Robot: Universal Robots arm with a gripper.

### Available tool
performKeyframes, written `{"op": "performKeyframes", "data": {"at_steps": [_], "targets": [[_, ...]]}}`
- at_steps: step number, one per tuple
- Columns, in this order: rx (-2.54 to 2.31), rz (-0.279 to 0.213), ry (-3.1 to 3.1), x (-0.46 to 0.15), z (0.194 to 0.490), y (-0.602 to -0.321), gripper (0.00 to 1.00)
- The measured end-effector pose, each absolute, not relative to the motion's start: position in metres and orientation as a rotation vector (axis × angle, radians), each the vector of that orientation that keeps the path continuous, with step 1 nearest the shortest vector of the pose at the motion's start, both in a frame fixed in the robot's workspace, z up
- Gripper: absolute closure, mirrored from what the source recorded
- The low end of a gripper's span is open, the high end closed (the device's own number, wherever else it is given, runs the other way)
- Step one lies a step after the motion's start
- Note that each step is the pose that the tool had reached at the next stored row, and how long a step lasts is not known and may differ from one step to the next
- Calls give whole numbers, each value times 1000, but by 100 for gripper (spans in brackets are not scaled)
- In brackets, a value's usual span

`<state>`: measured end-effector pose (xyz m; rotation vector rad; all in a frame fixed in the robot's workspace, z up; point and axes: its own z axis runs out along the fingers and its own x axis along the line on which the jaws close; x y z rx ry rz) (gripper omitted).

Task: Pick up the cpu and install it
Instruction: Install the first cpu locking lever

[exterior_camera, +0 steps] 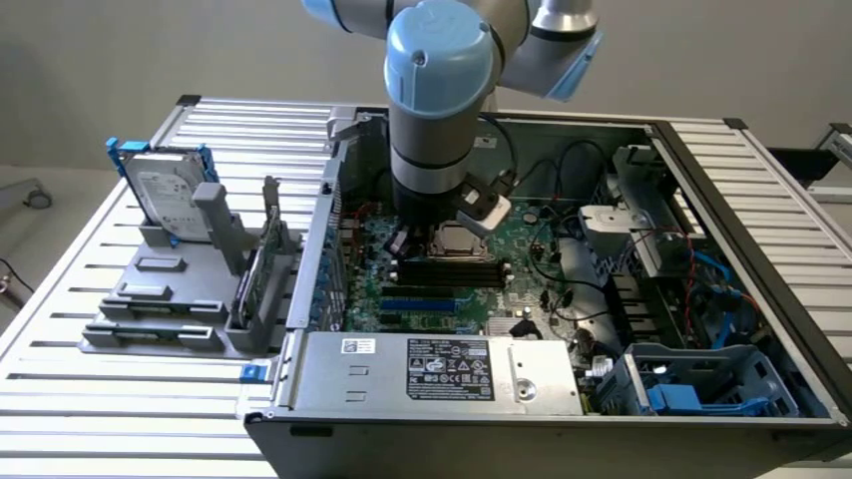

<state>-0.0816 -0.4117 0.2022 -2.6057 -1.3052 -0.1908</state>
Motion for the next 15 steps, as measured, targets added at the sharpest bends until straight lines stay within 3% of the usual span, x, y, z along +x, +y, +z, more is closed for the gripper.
{"op": "performKeyframes", "data": {"at_steps": [6, 15], "targets": [[-2606, -190, -1305, -82, 207, -412, 89], [-2607, -191, -1302, -82, 241, -410, 89]]}}
